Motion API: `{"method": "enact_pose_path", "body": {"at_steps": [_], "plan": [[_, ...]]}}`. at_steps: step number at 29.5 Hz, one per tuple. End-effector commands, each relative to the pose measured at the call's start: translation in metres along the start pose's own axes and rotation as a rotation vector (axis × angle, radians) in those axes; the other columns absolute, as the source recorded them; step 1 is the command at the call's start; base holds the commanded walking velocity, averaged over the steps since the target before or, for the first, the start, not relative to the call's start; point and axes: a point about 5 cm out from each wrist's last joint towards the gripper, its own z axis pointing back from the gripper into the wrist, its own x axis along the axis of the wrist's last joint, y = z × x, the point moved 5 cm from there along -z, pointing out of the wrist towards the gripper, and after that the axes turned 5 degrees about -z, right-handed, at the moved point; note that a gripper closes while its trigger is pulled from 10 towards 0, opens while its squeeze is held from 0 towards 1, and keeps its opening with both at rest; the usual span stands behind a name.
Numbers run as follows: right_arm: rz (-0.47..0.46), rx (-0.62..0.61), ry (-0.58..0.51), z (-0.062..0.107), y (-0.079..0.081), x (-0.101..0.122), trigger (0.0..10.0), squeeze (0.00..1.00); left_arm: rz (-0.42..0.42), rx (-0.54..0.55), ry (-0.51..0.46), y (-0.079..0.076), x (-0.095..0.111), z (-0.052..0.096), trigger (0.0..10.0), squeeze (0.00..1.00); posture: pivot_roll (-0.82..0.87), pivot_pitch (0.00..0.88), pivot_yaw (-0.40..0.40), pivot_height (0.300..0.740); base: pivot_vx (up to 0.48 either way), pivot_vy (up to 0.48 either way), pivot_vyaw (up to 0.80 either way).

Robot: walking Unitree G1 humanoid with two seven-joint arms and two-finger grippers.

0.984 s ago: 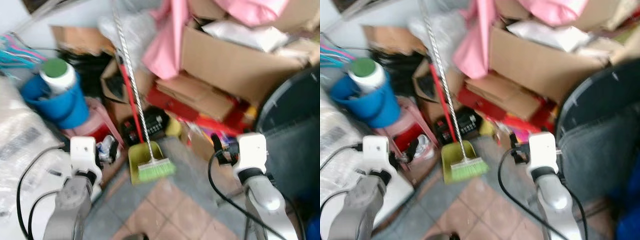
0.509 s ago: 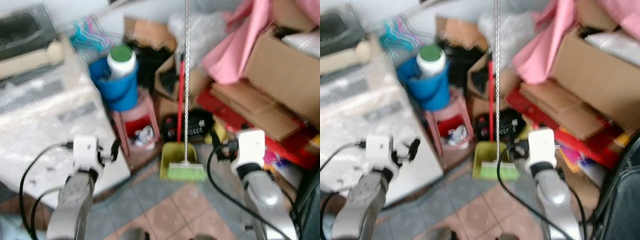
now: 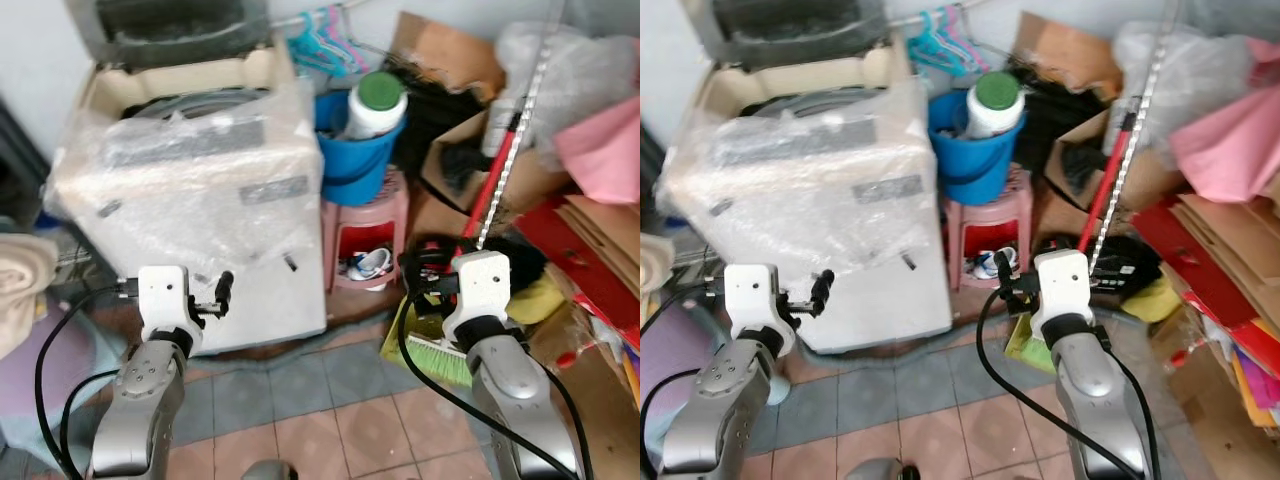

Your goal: Clothes washing

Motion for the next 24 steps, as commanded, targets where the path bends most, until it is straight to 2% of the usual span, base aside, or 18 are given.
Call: {"method": "enact_pose_path", "body": {"at_steps": [1,10,17,24], "plan": [[-0.009,0.009,-0.01,-0.0014,0.0012,0.0023,10.0,0.0,0.001,0.01,-0.011,0.0021,0.0035,-0.0019,10.0,0.0,-0.09,0.0,0.071,0.74,0.0,0.0,0.79],[-0.024,0.025,-0.021,-0.0038,0.0057,0.004,10.0,0.0,-0.013,0.004,-0.003,0.0011,0.0024,-0.0037,10.0,0.0,-0.09,0.0,0.082,0.74,0.0,0.031,0.78],[-0.047,-0.009,-0.035,-0.0062,0.0023,0.0053,10.0,0.0,-0.013,0.004,0.001,0.0025,0.0025,-0.0053,10.0,0.0,-0.08,0.0,0.087,0.74,0.0,0.48,0.73],[-0.071,-0.046,-0.017,-0.0071,-0.0037,0.0001,10.0,0.0,-0.009,-0.004,0.007,0.0025,0.0014,-0.0057,10.0,0.0,-0.08,0.0,0.074,0.74,0.0,0.48,0.0]]}}
